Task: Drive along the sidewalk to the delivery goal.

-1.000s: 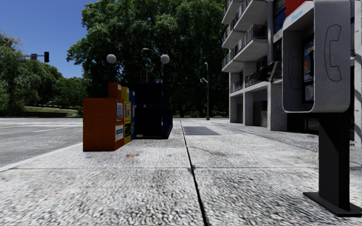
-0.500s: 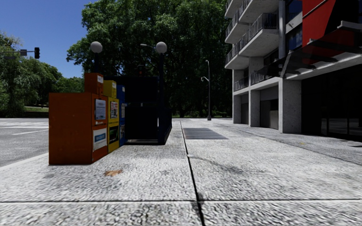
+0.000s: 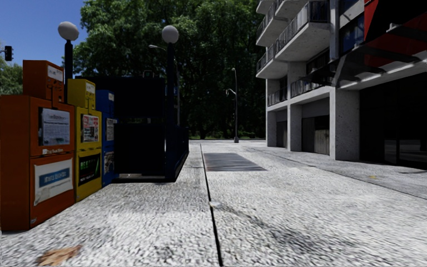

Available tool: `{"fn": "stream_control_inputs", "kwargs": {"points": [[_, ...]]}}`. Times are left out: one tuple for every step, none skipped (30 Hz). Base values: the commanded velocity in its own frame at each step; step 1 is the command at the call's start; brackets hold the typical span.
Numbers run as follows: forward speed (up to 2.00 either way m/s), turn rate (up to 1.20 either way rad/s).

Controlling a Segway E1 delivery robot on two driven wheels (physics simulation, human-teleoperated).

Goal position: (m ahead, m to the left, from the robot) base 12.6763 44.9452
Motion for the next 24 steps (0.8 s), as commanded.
{"fn": "stream_control_inputs", "kwargs": {"points": [[1.93,-0.31],[1.93,-0.31],[1.93,-0.31],[1.93,-0.31],[1.93,-0.31],[1.93,-0.31],[1.93,-0.31],[1.93,-0.31],[1.93,-0.31],[1.93,-0.31],[1.93,-0.24],[1.93,-0.24],[1.93,-0.11],[1.93,0.00],[1.93,0.00],[1.93,0.00],[1.93,0.00],[1.93,0.00],[1.93,0.00],[1.93,0.00],[1.93,0.00],[1.93,0.00],[1.93,0.00],[1.93,0.00]]}}
